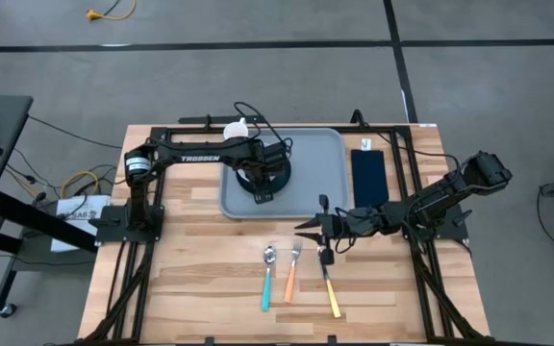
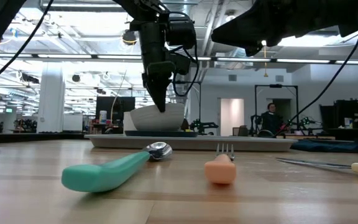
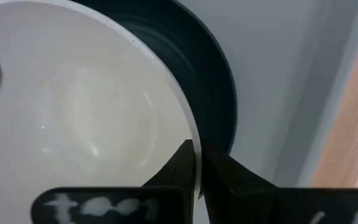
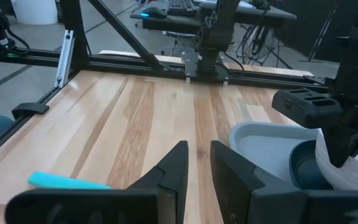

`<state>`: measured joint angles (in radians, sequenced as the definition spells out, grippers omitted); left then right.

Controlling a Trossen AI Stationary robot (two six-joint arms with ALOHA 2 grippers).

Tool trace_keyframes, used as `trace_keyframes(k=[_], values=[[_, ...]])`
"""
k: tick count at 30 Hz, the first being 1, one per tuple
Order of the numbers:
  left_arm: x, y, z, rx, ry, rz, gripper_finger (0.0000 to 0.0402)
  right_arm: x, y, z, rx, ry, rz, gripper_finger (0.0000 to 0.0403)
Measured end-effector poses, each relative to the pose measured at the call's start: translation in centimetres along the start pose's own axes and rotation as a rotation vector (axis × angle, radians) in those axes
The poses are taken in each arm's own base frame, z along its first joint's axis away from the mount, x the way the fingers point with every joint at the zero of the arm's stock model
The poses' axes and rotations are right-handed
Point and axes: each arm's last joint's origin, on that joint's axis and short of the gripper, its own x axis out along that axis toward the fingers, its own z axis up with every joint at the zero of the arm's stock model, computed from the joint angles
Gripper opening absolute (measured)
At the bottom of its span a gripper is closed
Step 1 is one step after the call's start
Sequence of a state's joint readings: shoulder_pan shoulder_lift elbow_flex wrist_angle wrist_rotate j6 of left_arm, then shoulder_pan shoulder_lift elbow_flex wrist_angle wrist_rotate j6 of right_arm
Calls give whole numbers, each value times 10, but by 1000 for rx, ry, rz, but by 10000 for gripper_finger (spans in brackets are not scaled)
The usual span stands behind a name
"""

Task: Set up tray
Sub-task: Put the white bowl on the green plate to the bottom right of the white mug

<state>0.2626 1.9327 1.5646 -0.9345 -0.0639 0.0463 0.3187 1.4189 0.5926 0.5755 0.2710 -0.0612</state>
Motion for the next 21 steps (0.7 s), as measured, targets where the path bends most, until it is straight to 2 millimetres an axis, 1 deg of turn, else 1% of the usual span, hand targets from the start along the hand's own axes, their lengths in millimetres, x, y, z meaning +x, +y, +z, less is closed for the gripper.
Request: trace_keyframes(k=[11, 21], values=[[0, 0, 0, 20, -2, 0, 4, 0, 0, 0, 0, 0, 0, 62], [0, 0, 0, 20, -1, 0, 67, 0, 0, 0, 1, 1, 0, 62]])
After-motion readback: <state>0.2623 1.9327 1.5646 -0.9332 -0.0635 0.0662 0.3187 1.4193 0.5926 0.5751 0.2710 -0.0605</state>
